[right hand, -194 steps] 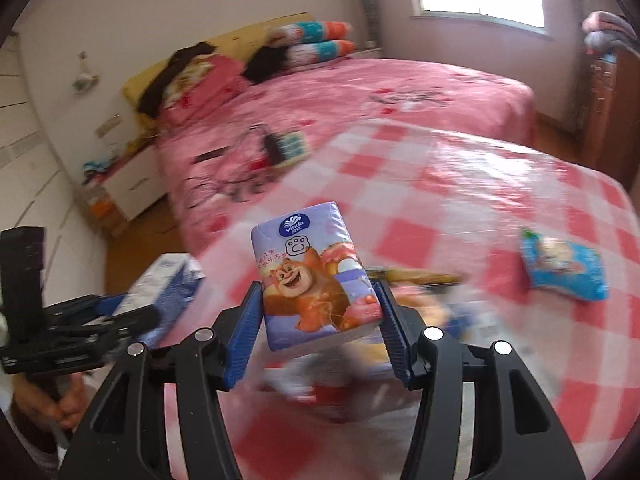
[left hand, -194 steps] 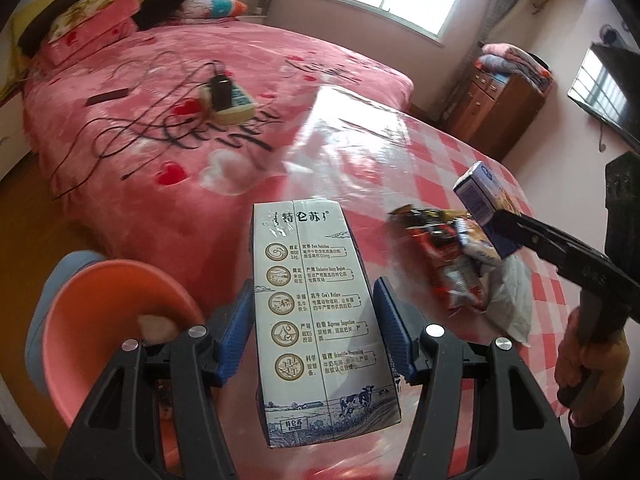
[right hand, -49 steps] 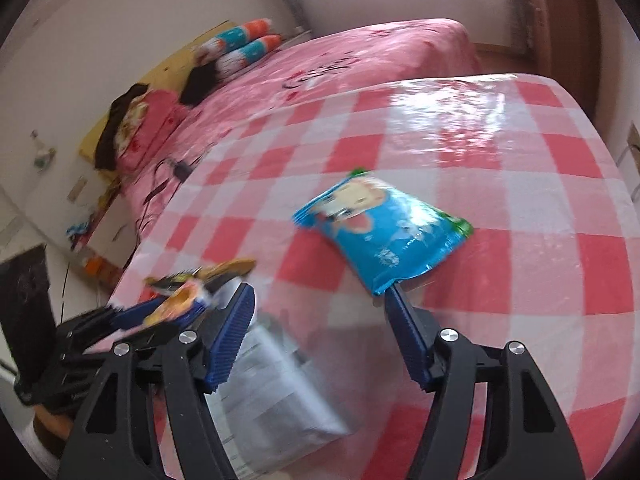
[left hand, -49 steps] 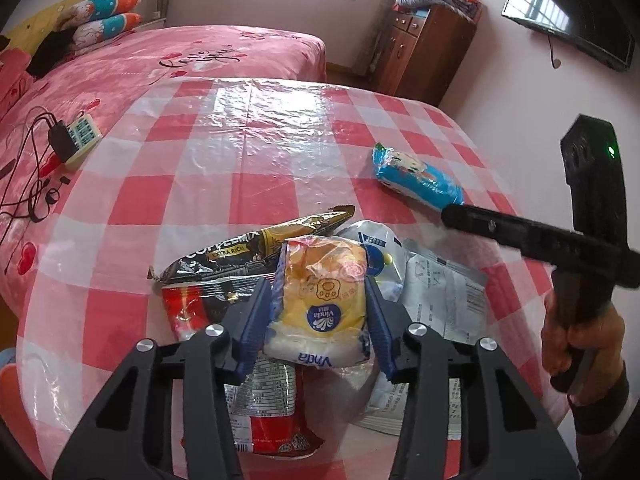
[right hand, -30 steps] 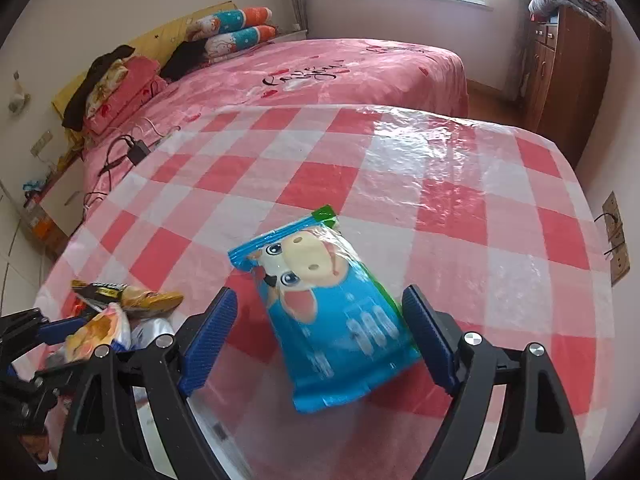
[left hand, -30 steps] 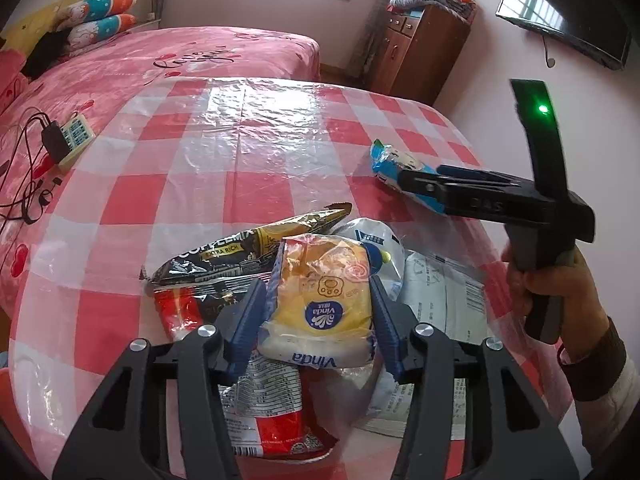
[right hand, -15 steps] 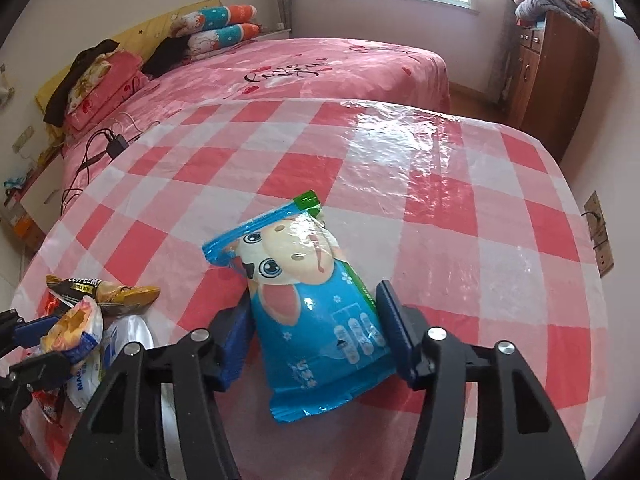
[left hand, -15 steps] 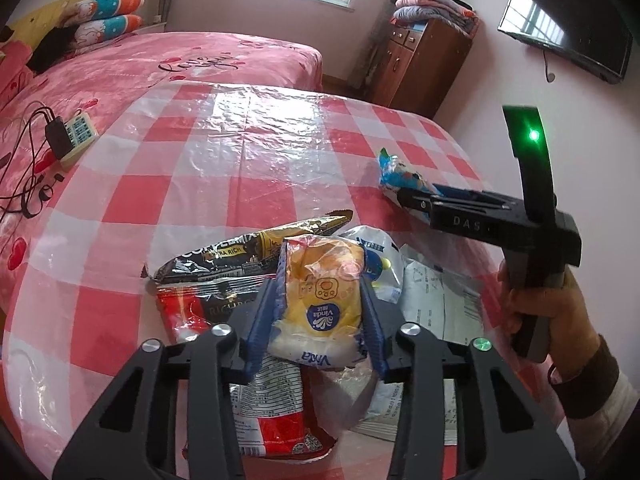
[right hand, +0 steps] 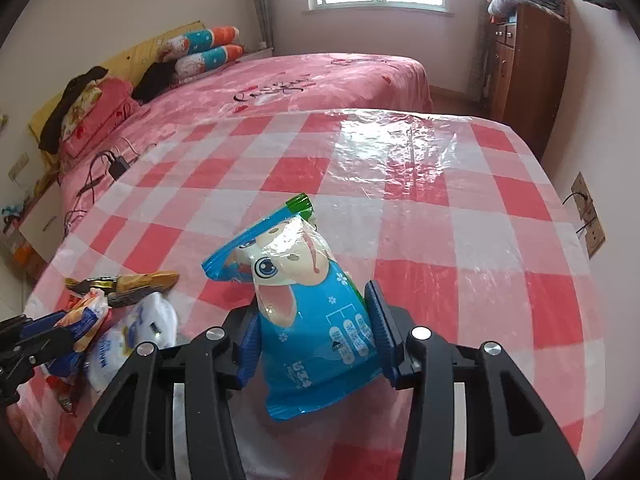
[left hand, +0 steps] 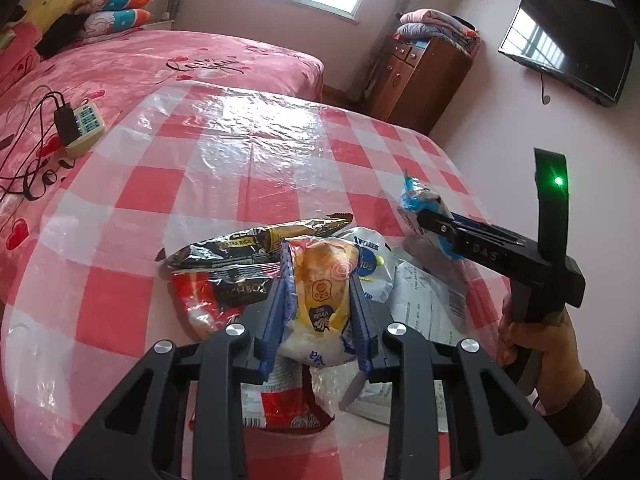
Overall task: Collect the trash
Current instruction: 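Grasp the blue wipes packet with the right gripper, then carry the Vinda pack with the left gripper while the right releases the wipes packet into the bucket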
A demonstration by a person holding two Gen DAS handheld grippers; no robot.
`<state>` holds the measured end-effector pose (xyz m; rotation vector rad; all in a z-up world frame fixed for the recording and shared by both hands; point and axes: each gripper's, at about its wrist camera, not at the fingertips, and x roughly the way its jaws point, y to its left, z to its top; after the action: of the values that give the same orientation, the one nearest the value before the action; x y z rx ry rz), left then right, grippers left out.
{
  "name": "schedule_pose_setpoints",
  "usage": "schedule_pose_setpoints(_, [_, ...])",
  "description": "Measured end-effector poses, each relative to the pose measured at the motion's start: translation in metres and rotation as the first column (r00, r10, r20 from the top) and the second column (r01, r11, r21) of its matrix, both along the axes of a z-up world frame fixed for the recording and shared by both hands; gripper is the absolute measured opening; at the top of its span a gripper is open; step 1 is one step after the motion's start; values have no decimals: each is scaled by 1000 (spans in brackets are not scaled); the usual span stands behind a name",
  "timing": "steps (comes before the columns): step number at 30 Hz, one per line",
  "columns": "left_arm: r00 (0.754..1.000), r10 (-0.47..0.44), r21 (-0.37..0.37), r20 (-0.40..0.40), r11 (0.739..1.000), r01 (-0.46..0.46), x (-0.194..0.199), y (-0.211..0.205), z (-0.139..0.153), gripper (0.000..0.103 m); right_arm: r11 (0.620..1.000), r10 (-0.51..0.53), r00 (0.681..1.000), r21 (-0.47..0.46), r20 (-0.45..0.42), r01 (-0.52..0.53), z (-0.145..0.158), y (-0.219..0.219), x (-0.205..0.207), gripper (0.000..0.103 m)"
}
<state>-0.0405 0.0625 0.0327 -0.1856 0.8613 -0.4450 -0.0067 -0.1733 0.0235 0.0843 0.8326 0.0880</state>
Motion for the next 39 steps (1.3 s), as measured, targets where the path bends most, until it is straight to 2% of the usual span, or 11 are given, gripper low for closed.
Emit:
schedule_pose_setpoints(11, [999, 28, -41, 37, 999, -26, -20, 23, 13, 33, 999, 5, 999, 47, 42, -7, 23, 15, -30, 47])
schedule_pose_setpoints(23, [994, 73, -73, 86, 995, -67, -50, 63, 30, 33, 990, 89, 994, 108, 55, -95, 42, 60, -64, 47])
schedule_pose_setpoints(33, [984, 148, -89, 98, 986, -140, -72, 109, 32, 33, 958, 226, 974, 174, 35, -228, 49, 127, -75, 47])
schedule_pose_setpoints(39, [972, 217, -92, 91, 974, -209, -86, 149, 27, 33, 921, 342, 940, 191, 18, -339, 49, 185, -77, 47])
